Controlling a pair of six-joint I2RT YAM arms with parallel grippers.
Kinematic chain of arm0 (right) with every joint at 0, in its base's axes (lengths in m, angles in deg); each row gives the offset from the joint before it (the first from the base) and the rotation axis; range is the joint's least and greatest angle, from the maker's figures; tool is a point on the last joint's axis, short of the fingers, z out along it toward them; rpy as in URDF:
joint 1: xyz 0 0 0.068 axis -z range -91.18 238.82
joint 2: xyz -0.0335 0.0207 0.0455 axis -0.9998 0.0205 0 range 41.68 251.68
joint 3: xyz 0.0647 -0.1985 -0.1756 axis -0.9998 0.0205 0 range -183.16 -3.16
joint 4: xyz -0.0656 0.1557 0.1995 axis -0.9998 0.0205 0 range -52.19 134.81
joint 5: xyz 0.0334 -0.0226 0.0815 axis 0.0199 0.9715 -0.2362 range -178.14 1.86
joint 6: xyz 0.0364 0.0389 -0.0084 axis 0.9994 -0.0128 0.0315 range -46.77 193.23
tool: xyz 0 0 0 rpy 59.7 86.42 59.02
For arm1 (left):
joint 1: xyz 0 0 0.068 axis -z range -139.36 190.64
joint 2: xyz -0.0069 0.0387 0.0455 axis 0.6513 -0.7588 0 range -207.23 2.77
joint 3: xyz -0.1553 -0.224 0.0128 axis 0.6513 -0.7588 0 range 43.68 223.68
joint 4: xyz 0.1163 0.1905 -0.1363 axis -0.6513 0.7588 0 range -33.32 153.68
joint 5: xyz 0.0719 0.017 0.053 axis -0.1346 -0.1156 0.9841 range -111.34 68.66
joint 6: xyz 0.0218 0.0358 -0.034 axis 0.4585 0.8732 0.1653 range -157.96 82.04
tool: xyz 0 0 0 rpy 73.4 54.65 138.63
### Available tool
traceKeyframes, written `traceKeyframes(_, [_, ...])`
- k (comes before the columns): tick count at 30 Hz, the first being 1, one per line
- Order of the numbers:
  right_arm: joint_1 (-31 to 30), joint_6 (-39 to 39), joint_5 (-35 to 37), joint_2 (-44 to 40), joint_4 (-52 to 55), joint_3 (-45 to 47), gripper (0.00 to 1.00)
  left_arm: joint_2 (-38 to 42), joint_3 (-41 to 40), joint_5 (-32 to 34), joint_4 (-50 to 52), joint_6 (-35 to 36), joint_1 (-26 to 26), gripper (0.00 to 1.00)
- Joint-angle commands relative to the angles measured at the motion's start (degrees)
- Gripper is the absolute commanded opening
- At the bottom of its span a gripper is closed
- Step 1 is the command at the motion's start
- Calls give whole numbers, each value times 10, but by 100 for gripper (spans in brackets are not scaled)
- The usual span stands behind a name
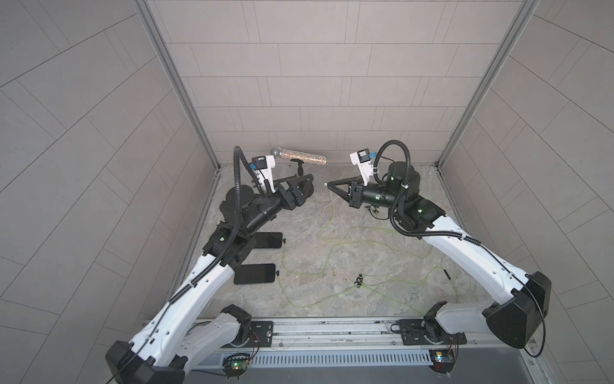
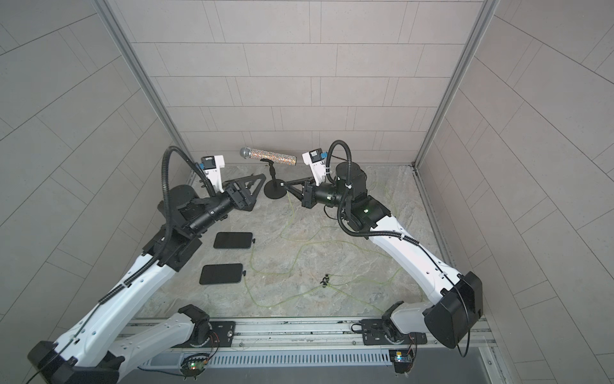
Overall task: Plug wired earphones into phones
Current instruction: Pick up the wired earphone from the center of the board, then pick up the phone at the center of the board.
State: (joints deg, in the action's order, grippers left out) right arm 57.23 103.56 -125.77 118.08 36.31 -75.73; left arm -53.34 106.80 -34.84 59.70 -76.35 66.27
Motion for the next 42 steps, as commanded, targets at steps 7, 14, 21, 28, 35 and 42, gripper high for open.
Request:
traceKeyframes(7, [2,-100,144,-1,40,47,0,-186,98,210,374,-63,-119,83])
traceKeyframes(14, [1,-143,212,-27,54,93,0,-342,170,267,419,-164,-181,83])
traceKeyframes(21, [2,-149,228,-29,36,123,0,-507,261,227,402,-175,-217,85])
traceKeyframes(28, [4,-167,253,-36,28,143,0,-660,391,160,426,-203,-240,87])
traceKeyframes(35, [5,-173,257,-28,27,149,0,-716,442,167,444,-258,-247,93])
traceKeyframes(42, [5,-173,256,-25,27,148,0,-755,461,140,432,-313,-262,96])
